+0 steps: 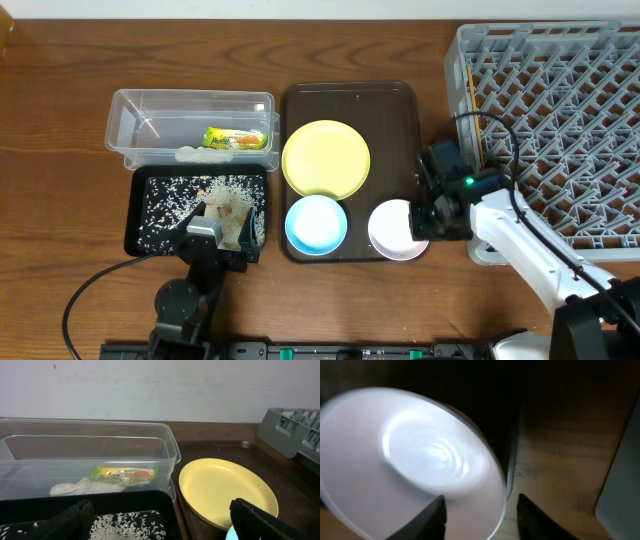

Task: Sort waste into correct bins and load items into the dishwasher rack
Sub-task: 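Grasp the white bowl rim with the right gripper and lift it, then place the white bowl upright in the grey rack with the right gripper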

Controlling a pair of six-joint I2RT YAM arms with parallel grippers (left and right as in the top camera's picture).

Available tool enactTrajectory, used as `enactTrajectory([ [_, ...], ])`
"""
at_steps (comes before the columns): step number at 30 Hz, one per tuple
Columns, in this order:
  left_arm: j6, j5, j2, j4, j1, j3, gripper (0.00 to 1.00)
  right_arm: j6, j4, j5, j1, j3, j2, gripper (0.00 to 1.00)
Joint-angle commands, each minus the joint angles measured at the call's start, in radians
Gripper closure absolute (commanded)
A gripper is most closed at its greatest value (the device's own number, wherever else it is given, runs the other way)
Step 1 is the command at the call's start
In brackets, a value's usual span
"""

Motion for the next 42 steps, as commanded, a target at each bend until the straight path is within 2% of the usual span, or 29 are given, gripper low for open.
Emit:
enactTrajectory([
  [1, 0.01, 0.003, -0.007, -0.014, 0.005, -0.028, 0.11, 0.044, 0.029, 0.037, -0.001, -0.036, 0.002, 0.65],
  [3, 0.01, 0.003, -0.007, -0.014, 0.005, -0.028, 0.11, 0.052, 0.046, 0.04, -0.001, -0.047, 0.002, 0.77],
  [8, 0.01, 0.003, -0.007, -0.014, 0.005, -0.028, 0.11, 0.059, 0.05, 0.04, -0.002, -0.05, 0.001, 0.97],
  [9, 0.01, 0.003, -0.007, -0.014, 0.005, -0.028, 0.11, 0.059, 0.05, 0.04, -0.003, -0.049, 0.0, 0.99],
  [14, 0.01, 0.003, -0.007, -0.014, 0.005, -0.028, 0.11, 0.058, 0.04, 0.051, -0.021, -0.006, -0.045, 0.99],
  [17, 0.01, 0.003, -0.007, -0.014, 0.005, -0.028, 0.11, 0.058, -0.004, 0.145, -0.047, 0.06, -0.108, 0.99],
  [22, 0.01, 0.003, -0.007, -0.014, 0.005, -0.028, 0.11, 0.058, -0.043, 0.559, -0.08, 0.2, -0.236, 0.99],
  [25, 0.01, 0.003, -0.007, -0.014, 0.005, -0.028, 0.1, 0.058, -0.002, 0.847, -0.08, 0.248, -0.289, 0.99],
  [28, 0.01, 0.003, -0.007, -0.014, 0.005, -0.028, 0.11, 0.057, 0.072, 1.049, -0.08, 0.255, -0.308, 0.99],
  [30, 0.01, 0.003, -0.007, -0.014, 0.005, -0.028, 0.11, 0.024, 0.127, 1.143, -0.082, 0.253, -0.298, 0.99],
  [35, 0.01, 0.003, -0.007, -0.014, 0.005, -0.028, 0.11, -0.169, 0.302, 1.271, -0.113, 0.251, -0.204, 0.99],
  [39, 0.01, 0.003, -0.007, -0.014, 0.005, -0.028, 0.11, -0.296, 0.404, 1.321, -0.158, 0.251, -0.1, 0.99],
  [42, 0.01, 0.003, -0.007, -0.014, 0.005, -0.028, 0.11, -0.318, 0.431, 1.323, -0.194, 0.251, -0.011, 0.99],
])
